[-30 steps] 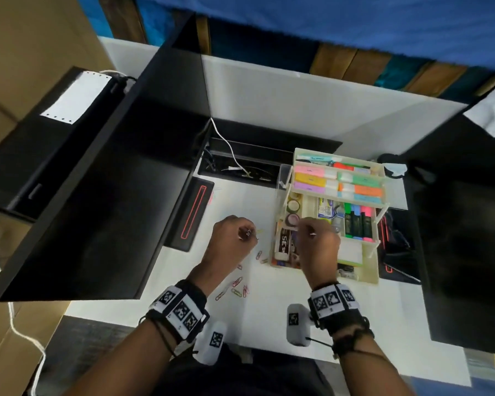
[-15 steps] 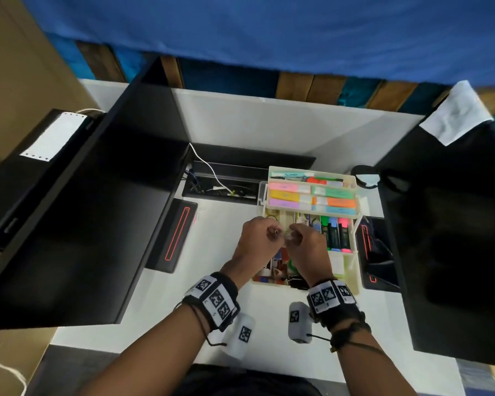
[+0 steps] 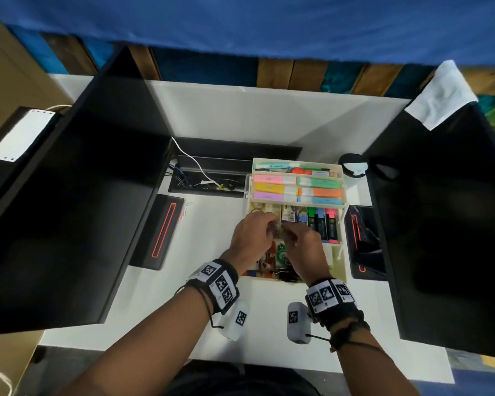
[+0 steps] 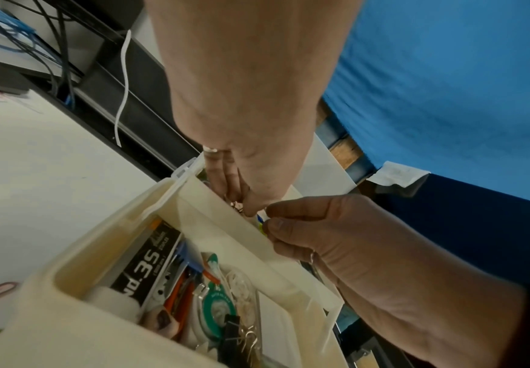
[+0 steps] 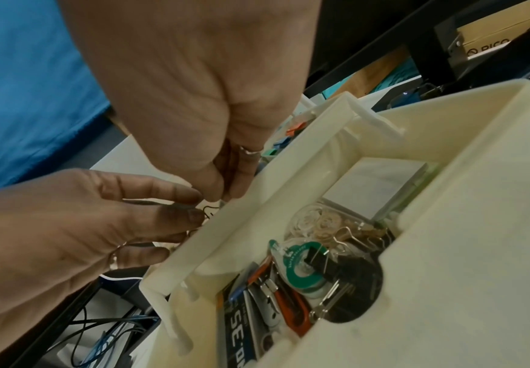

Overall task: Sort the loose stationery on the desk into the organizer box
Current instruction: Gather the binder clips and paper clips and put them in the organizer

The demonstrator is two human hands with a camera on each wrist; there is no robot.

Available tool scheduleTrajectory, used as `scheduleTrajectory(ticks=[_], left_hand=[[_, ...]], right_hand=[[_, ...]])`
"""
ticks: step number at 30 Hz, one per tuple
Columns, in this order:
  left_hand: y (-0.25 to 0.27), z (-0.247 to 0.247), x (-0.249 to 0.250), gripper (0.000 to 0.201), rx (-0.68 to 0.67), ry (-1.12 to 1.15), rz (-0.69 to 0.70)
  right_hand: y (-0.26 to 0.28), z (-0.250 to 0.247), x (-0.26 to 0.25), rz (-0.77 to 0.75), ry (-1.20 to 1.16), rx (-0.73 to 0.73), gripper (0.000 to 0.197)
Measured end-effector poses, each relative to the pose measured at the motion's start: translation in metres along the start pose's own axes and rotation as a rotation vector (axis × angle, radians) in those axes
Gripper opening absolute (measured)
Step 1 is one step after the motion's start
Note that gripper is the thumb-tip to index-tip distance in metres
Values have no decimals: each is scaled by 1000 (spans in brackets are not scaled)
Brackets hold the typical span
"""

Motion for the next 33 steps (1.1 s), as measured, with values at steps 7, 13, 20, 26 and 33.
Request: scheduleTrajectory(ticks=[7,13,20,26,33], left_hand=[[45,-23,-41,26,68,186,94],[122,-19,-146,30,-35,126,-174],[183,9,-201,70,-339,166,-215],[177,16,-214,36,-178,313,-191],[158,22,-218,27,-103,342,-192]], right_hand=[[8,3,-9,17,-1,48,15],[42,44,-54,-31,-63,-176,19],[55,115,-89,40,147,-526,53],[49,151,-104,242,28,-607,48],[80,203,-84,363,237,-532,74]])
Point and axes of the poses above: each hand's wrist, its own y-axis away from the middle knuckle, its own z-axis out of the palm, x = y × z, the point moved 1 cm from there along -y, towards the middle knuckle, and after that the axes turned 5 degrees about -x, right-handed, at the moved point
